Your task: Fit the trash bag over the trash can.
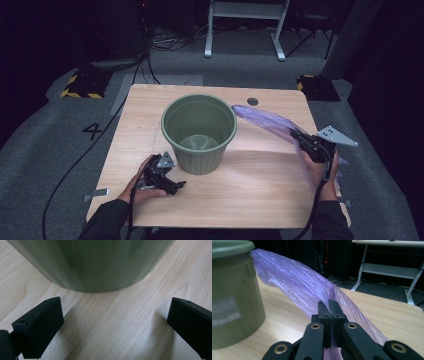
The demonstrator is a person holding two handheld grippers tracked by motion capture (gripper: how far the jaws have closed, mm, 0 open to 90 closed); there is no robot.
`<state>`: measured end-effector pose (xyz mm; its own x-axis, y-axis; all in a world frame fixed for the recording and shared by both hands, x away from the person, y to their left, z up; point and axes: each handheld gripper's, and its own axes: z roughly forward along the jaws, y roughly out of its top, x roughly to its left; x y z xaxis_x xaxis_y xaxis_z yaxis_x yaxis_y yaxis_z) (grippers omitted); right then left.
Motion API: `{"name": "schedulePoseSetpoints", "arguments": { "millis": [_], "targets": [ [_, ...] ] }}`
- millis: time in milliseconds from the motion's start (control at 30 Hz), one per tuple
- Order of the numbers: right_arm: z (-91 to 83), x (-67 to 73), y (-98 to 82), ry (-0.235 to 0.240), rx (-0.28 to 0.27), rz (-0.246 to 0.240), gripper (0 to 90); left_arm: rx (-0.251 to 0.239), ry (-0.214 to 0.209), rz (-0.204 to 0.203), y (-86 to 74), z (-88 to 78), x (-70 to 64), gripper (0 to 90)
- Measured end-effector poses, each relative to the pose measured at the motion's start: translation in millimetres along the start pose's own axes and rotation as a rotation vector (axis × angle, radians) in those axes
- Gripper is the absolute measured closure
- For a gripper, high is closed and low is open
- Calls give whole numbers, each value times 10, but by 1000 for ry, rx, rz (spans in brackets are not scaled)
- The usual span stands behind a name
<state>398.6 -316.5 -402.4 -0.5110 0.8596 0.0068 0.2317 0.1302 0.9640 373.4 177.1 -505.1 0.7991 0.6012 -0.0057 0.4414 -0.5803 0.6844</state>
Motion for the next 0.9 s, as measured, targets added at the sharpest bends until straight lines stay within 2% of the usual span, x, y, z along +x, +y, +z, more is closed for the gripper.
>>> {"name": "schedulePoseSetpoints", "arguments": {
  "millis": [400, 467, 833, 900],
  "targets": [
    [-142, 14, 183, 9, -90, 18, 900, 6, -5, 10, 42, 34, 13, 0],
    [-176, 11, 217, 24, -112, 41, 900, 2, -9, 10, 62, 56, 7, 0],
    [-242, 159, 362, 59, -151, -2, 900, 3, -16, 10, 107, 101, 5, 0],
    [-228, 220, 393, 71, -151, -28, 900, 3, -11, 13, 130, 119, 6, 0]
  ]
}}
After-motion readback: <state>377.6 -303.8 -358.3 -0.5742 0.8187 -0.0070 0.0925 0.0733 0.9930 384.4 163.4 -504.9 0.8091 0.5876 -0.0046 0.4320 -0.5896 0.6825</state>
